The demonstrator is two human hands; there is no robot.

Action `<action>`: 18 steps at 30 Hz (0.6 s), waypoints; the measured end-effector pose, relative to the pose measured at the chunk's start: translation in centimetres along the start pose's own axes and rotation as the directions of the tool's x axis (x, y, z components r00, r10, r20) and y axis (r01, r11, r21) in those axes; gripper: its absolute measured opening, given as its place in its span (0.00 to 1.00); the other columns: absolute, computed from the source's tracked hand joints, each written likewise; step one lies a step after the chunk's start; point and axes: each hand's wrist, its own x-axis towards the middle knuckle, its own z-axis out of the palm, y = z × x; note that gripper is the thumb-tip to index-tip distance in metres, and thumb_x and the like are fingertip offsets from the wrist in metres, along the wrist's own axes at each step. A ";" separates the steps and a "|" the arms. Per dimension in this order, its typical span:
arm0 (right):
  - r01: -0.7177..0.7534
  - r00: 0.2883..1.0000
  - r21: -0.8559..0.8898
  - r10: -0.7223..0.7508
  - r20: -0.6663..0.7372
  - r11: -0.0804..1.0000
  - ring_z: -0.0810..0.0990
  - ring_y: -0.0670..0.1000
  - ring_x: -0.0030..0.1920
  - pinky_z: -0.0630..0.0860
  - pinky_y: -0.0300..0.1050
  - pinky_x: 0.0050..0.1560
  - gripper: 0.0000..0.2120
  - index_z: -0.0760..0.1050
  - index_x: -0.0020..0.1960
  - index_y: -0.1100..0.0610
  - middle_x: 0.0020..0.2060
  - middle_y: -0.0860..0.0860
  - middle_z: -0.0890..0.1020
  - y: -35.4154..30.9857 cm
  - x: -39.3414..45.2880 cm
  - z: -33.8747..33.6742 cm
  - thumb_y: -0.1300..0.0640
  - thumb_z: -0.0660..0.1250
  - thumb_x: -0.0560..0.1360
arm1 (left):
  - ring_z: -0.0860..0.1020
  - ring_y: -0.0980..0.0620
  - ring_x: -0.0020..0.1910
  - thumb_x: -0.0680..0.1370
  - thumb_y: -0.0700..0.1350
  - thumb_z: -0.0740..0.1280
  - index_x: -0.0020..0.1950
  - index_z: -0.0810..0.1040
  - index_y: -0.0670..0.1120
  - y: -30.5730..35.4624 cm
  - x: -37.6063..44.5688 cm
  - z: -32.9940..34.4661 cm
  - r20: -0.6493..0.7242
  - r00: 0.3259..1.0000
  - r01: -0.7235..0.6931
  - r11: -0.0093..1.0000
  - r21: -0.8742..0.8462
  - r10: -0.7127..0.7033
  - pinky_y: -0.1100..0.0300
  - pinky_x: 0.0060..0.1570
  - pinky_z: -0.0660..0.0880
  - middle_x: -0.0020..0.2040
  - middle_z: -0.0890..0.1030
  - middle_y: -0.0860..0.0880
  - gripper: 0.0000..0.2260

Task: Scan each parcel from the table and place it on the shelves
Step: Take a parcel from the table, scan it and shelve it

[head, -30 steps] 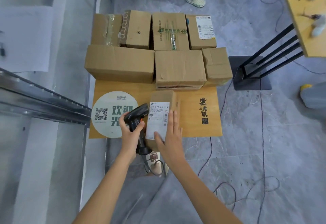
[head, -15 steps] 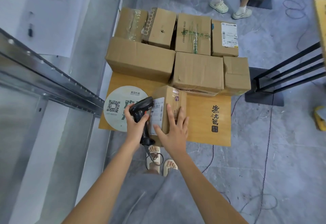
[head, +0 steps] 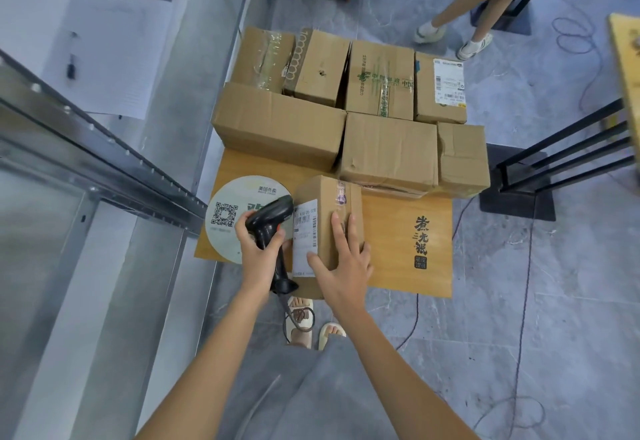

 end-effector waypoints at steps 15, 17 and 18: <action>0.422 0.879 0.344 -0.287 -0.380 0.839 0.49 0.42 0.80 0.49 0.64 0.79 0.38 0.51 0.75 0.28 0.80 0.33 0.50 -9.9 -0.1 -10.3 0.41 0.67 0.72 | 0.85 0.48 0.44 0.80 0.40 0.71 0.64 0.65 0.73 15.6 -2.6 -3.2 0.041 0.842 -0.538 0.843 -0.014 0.538 0.58 0.48 0.82 0.65 0.76 0.51 0.29; 0.464 0.848 0.331 -0.305 -0.434 0.821 0.49 0.39 0.79 0.49 0.64 0.79 0.38 0.52 0.76 0.29 0.80 0.34 0.51 -10.3 0.0 -10.7 0.38 0.65 0.71 | 0.84 0.49 0.39 0.80 0.40 0.71 0.62 0.65 0.74 16.9 -3.2 -3.6 0.016 0.830 -0.556 0.830 -0.042 0.557 0.58 0.44 0.81 0.59 0.80 0.50 0.29; 0.479 0.837 0.332 -0.308 -0.453 0.813 0.49 0.39 0.79 0.49 0.65 0.79 0.38 0.52 0.77 0.30 0.80 0.34 0.51 -10.4 0.1 -10.9 0.38 0.65 0.71 | 0.83 0.49 0.36 0.80 0.39 0.71 0.62 0.66 0.74 17.5 -3.5 -3.7 0.009 0.824 -0.564 0.823 -0.073 0.566 0.59 0.42 0.80 0.55 0.82 0.51 0.29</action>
